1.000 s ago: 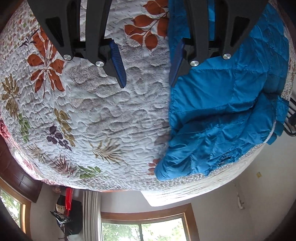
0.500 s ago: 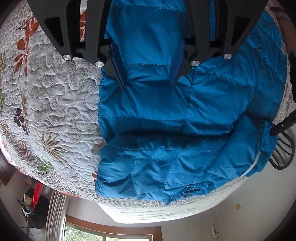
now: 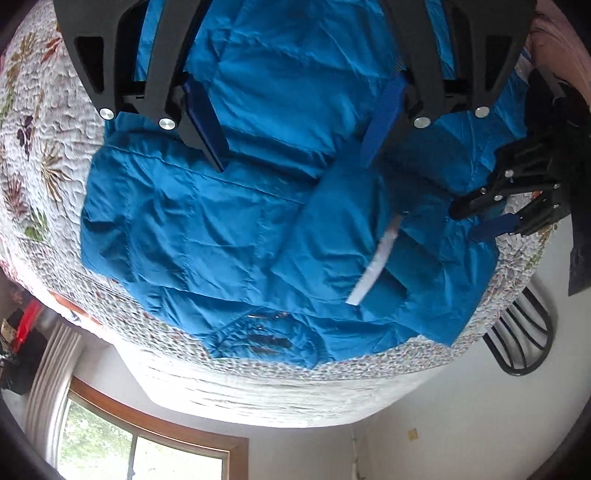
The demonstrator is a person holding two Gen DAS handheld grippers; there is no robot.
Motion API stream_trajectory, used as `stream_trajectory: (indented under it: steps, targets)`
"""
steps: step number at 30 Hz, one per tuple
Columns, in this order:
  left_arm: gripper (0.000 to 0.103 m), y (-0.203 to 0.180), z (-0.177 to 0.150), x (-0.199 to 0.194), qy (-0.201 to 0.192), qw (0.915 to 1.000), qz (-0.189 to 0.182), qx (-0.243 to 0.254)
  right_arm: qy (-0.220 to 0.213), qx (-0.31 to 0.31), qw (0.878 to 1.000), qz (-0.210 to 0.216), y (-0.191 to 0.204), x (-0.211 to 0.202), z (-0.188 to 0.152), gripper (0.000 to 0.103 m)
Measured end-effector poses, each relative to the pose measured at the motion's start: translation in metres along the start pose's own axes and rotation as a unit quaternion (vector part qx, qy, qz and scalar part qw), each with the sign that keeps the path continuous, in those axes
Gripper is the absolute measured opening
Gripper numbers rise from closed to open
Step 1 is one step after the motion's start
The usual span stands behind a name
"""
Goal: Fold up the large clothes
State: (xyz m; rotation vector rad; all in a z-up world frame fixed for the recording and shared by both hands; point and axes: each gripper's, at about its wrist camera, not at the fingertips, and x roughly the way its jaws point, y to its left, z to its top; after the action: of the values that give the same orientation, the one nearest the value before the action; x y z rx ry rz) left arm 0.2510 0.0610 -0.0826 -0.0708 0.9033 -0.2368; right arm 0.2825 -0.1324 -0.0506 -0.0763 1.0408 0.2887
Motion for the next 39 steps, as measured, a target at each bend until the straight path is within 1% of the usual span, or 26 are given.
stream_trajectory:
  steps: [2, 3, 4, 5, 6, 8, 10, 13, 16, 18, 21, 23, 24, 27, 28, 29, 31, 32, 34, 36, 39]
  targets:
    - [0.062, 0.001, 0.000, 0.001, 0.001, 1.0000, -0.003, 0.000, 0.012, -0.001, 1.000, 0.006, 0.009, 0.014, 0.006, 0.072]
    - [0.062, 0.002, 0.000, 0.001, 0.002, 1.0000, -0.003, -0.001, 0.017, 0.003, 1.000, 0.011, 0.010, 0.021, 0.009, 0.065]
    - [0.062, 0.002, 0.000, 0.002, 0.002, 1.0000, -0.005, 0.000, 0.020, 0.005, 1.000, 0.022, 0.011, 0.027, 0.010, 0.051]
    - [0.062, 0.002, 0.000, 0.003, 0.003, 1.0000, -0.006, 0.000, 0.024, 0.008, 0.999, 0.039, 0.011, 0.032, 0.011, 0.040]
    - [0.062, 0.002, 0.000, 0.003, 0.004, 1.0000, -0.008, 0.000, 0.029, 0.015, 0.998, 0.051, 0.010, 0.036, 0.010, 0.023]
    - [0.062, 0.001, -0.001, 0.004, 0.004, 1.0000, -0.007, 0.003, 0.017, 0.012, 0.999, 0.046, 0.009, 0.033, 0.008, 0.019]
    - [0.062, 0.000, -0.001, 0.004, 0.004, 0.9999, -0.009, 0.003, 0.005, 0.015, 0.999, 0.052, 0.007, 0.026, 0.005, 0.015]
    - [0.062, -0.001, -0.001, 0.003, 0.004, 0.9999, -0.016, 0.003, -0.012, 0.041, 0.996, 0.074, -0.011, 0.008, 0.003, 0.014]
    - [0.062, -0.004, -0.001, 0.001, -0.001, 0.9999, -0.011, 0.006, -0.028, 0.070, 0.995, 0.059, -0.036, -0.006, 0.002, 0.014]
    - [0.063, -0.005, -0.001, 0.002, 0.000, 0.9999, -0.010, 0.006, -0.028, 0.093, 0.994, 0.054, -0.053, -0.008, -0.002, 0.014]
    - [0.063, -0.006, 0.000, 0.010, 0.010, 0.9999, -0.009, 0.003, -0.010, 0.118, 0.992, 0.042, -0.070, 0.005, -0.007, 0.011]
    - [0.063, -0.007, 0.001, 0.017, 0.017, 0.9998, -0.005, 0.004, 0.007, 0.130, 0.991, 0.031, -0.077, 0.018, -0.008, 0.011]
    - [0.063, -0.007, 0.001, 0.020, 0.021, 0.9998, -0.004, 0.003, 0.015, 0.134, 0.991, 0.025, -0.080, 0.024, -0.009, 0.013]
    - [0.063, -0.004, 0.000, 0.024, 0.028, 0.9996, -0.001, -0.001, 0.020, 0.150, 0.988, 0.017, -0.091, 0.025, -0.013, 0.017]
    - [0.063, -0.003, 0.000, 0.023, 0.026, 0.9997, -0.001, -0.002, 0.018, 0.159, 0.987, 0.018, -0.096, 0.021, -0.016, 0.022]
    - [0.063, -0.003, 0.001, 0.020, 0.023, 0.9997, -0.001, -0.002, 0.012, 0.168, 0.986, 0.017, -0.102, 0.015, -0.018, 0.025]
    - [0.063, -0.003, 0.003, 0.014, 0.012, 0.9999, 0.000, -0.001, -0.011, 0.182, 0.983, 0.015, -0.115, -0.001, -0.024, 0.048]
    - [0.063, -0.002, 0.004, 0.012, 0.008, 1.0000, 0.001, 0.000, -0.024, 0.190, 0.981, 0.020, -0.122, -0.010, -0.026, 0.053]
    - [0.063, -0.001, 0.007, 0.007, 0.001, 1.0000, 0.002, -0.002, -0.047, 0.205, 0.977, 0.042, -0.135, -0.023, -0.031, 0.069]
    - [0.064, -0.001, 0.011, 0.006, -0.001, 1.0000, 0.001, -0.004, -0.055, 0.216, 0.973, 0.064, -0.146, -0.029, -0.031, 0.074]
    - [0.064, -0.002, 0.019, 0.007, -0.005, 1.0000, 0.007, -0.002, -0.041, 0.222, 0.972, 0.069, -0.154, -0.015, -0.021, 0.074]
